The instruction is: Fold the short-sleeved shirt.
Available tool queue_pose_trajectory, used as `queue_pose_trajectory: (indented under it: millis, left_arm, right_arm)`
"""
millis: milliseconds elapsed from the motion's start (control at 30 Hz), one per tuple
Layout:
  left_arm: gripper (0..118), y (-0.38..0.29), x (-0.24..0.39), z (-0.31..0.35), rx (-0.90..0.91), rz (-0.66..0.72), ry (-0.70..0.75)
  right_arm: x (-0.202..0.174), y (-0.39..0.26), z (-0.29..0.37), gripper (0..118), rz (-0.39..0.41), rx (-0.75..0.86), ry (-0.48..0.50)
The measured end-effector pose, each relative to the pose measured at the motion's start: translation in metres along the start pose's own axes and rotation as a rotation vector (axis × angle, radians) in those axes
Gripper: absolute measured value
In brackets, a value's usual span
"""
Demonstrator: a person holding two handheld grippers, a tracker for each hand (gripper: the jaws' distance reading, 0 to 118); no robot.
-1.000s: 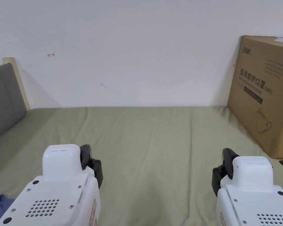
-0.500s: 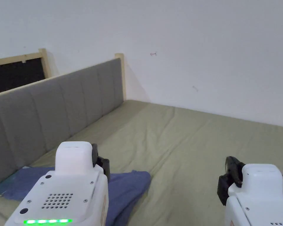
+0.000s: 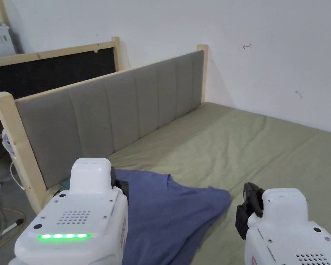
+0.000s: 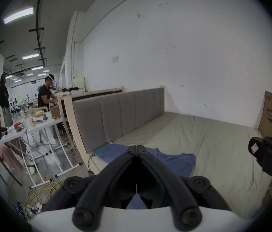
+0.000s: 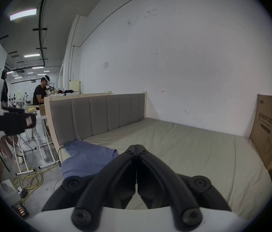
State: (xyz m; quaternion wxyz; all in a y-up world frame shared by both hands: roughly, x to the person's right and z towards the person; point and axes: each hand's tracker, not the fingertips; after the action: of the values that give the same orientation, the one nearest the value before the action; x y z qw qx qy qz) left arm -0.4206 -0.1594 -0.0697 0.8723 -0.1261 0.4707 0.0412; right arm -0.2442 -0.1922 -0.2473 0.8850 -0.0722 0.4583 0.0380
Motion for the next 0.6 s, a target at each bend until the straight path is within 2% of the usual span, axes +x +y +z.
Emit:
queue_pose_trajectory:
  millis: [133, 233, 367, 467, 533, 600]
  left_arm:
    - [0, -0.013, 0.009, -0.058, -0.127, 0.025, -0.066]
    - [0, -0.032, 0.016, -0.131, -0.336, 0.088, -0.124]
    - [0, -0.072, 0.039, -0.219, -0.512, -0.089, -0.065]
    - [0, -0.102, 0.045, -0.261, -0.643, -0.028, -0.114]
    - [0, -0.119, 0.049, -0.281, -0.685, -0.065, -0.078]
    - [0, -0.133, 0.043, -0.291, -0.704, 0.014, -0.07]
  right_arm:
    - [0.0, -0.006, 0.0, 0, -0.012, -0.028, 0.004]
    - [0.002, -0.012, 0.0, 0, -0.001, -0.048, -0.003]
    - [0.007, -0.02, -0.003, 0, -0.006, -0.08, -0.024]
    - [0.013, -0.027, -0.007, 0, -0.005, -0.113, -0.045]
    - [0.017, -0.032, -0.008, 0, 0.004, -0.137, -0.064]
    - [0.022, -0.036, -0.008, 0, 0.003, -0.15, -0.091]
